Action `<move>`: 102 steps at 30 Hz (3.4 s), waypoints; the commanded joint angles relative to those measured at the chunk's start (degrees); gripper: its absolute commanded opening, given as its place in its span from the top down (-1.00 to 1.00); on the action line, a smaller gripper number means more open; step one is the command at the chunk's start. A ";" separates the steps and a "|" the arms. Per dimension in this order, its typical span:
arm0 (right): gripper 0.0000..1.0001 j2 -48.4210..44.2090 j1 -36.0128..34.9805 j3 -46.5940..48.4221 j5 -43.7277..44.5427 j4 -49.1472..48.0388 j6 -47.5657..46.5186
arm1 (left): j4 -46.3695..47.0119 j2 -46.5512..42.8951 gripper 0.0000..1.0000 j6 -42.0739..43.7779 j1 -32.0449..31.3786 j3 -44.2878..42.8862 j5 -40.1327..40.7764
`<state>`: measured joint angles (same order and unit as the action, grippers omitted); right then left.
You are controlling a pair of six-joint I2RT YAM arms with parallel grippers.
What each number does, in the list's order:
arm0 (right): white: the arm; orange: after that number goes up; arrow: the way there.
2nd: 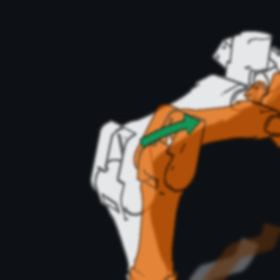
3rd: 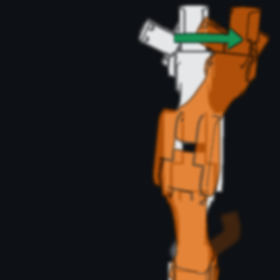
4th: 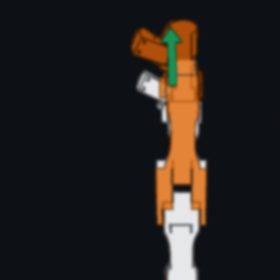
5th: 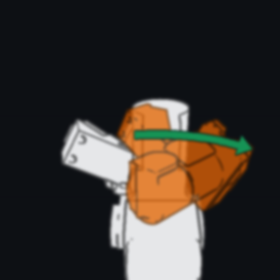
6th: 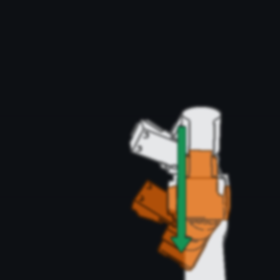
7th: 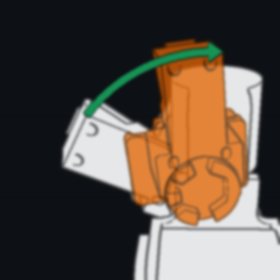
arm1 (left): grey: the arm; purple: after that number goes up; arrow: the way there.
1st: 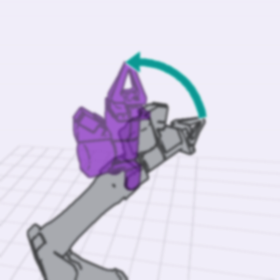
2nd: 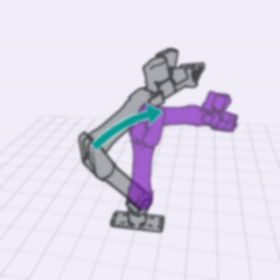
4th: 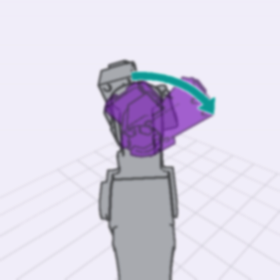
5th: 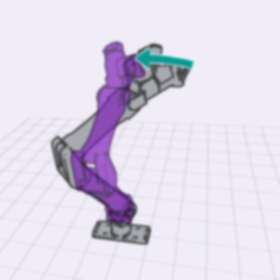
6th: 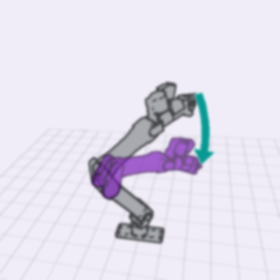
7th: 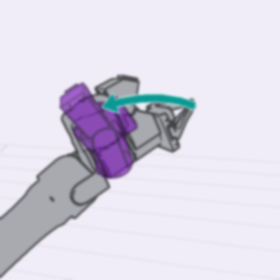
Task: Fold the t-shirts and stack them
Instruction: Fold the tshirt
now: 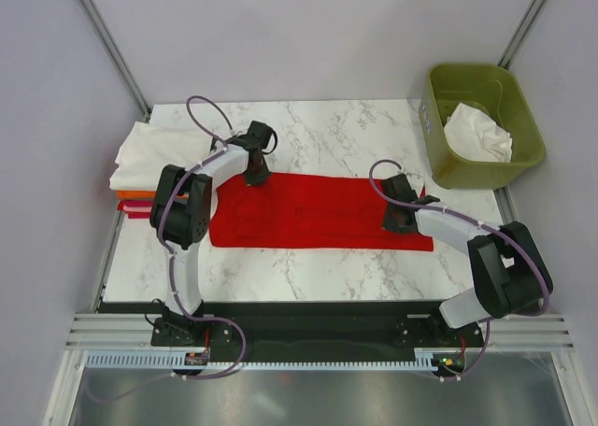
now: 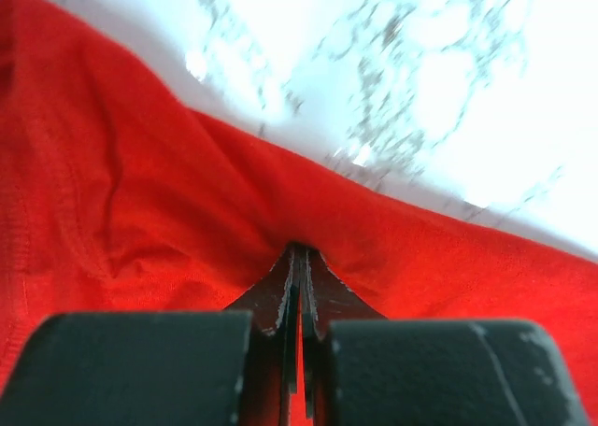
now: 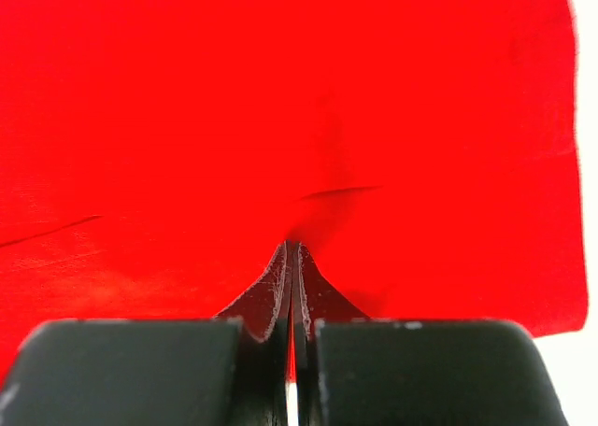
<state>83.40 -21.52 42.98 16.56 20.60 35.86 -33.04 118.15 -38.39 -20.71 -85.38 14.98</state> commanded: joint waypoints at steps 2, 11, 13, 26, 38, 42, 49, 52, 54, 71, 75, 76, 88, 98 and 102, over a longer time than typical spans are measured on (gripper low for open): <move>1.00 3.87 -0.01 -1.31 0.94 -1.00 2.11 | -1.50 4.10 0.95 -1.25 0.06 -5.05 -0.22; 1.00 5.02 -8.79 -4.22 -4.33 -1.09 6.85 | -6.68 15.52 0.95 4.37 -0.03 -23.91 -3.81; 1.00 4.59 -15.72 -4.92 -4.87 -1.70 11.57 | -8.87 19.64 0.95 5.60 0.06 -28.59 -5.92; 1.00 15.84 -38.43 14.23 -16.47 -15.85 13.11 | -7.66 31.97 0.95 2.80 -2.23 -49.96 -26.47; 0.32 3.17 -11.56 15.29 -20.24 -16.56 2.20 | 2.00 20.66 0.47 6.31 -2.67 -39.99 -34.51; 0.21 7.47 -4.25 18.18 -22.35 -17.95 1.41 | 3.50 10.54 0.23 8.85 -2.32 -32.49 -29.93; -0.16 27.48 3.50 34.41 -34.82 -19.46 0.53 | 10.43 -10.63 0.09 7.90 -2.32 -7.33 -28.87; -0.19 36.01 5.43 42.32 -39.82 -19.98 2.02 | 17.38 -21.00 0.08 6.06 -2.32 3.96 -29.22; -0.20 39.63 6.49 45.42 -41.60 -20.16 3.25 | 20.10 -26.79 0.08 5.44 -2.32 13.20 -29.83; -0.13 66.63 7.19 72.06 -50.66 -26.49 14.33 | 21.08 -48.45 0.08 4.12 4.88 42.31 -30.54; 0.22 69.26 6.67 75.04 -48.47 -26.40 15.38 | 23.54 -48.89 0.08 2.19 7.26 45.04 -30.45; 0.52 69.62 6.66 75.58 -46.98 -26.40 15.47 | 23.89 -48.89 0.08 2.01 7.52 45.83 -30.36; 1.00 67.69 12.72 78.48 -33.26 -26.40 13.27 | 29.69 -43.27 0.10 2.88 7.35 47.85 -31.77; -0.18 66.03 15.28 83.93 -35.10 -23.50 9.16 | 32.07 -39.84 -0.07 2.88 4.98 48.03 -31.24; -0.28 62.07 14.84 82.88 -35.80 -20.78 5.64 | 32.69 -38.96 -0.11 2.71 4.63 48.91 -31.59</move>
<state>151.20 -4.93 124.81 -18.11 -1.85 45.76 -3.14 78.35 -34.94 -15.64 -37.47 -15.62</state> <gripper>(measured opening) 0.634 0.553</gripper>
